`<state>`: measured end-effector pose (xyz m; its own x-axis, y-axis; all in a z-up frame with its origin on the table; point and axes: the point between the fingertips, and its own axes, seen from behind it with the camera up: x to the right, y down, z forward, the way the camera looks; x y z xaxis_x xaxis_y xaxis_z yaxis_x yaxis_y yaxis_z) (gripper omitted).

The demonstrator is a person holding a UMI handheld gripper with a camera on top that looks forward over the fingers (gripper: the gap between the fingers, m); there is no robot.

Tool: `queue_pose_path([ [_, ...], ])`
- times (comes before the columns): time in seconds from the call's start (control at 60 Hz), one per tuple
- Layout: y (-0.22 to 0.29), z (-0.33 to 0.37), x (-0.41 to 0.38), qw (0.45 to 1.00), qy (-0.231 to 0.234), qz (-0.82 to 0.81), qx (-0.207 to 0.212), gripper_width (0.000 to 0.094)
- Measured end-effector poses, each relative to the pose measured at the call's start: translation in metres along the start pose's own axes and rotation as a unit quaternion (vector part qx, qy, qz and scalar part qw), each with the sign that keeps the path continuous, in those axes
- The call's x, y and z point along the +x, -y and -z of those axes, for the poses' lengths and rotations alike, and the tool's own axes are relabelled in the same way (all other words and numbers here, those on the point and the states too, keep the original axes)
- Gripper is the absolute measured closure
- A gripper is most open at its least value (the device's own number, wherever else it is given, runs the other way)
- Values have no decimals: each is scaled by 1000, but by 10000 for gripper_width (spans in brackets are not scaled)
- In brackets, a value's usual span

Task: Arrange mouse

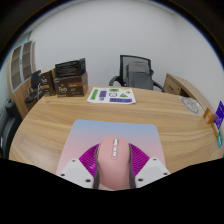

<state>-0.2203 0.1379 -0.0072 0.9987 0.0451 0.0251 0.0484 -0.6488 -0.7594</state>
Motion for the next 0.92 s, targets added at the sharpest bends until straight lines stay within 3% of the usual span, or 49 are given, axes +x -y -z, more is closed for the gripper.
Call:
queue_pose_path([
  [0.1, 0, 0, 0, 1000, 2, 1, 0, 529],
  [0.233, -2, 0, 2, 1000, 2, 12, -17, 369],
  [0.267, -5, 3, 1, 1000, 7, 7, -28, 286],
  [0.317, -4, 11, -2, 999, 19, -4, -31, 62],
  [0.367, 2, 25, -2, 999, 27, -19, -21, 106],
  [0.55, 16, 106, 1, 998, 61, -18, 29, 100],
  [0.917, -38, 292, 58, 987, 138, -13, 77, 106],
])
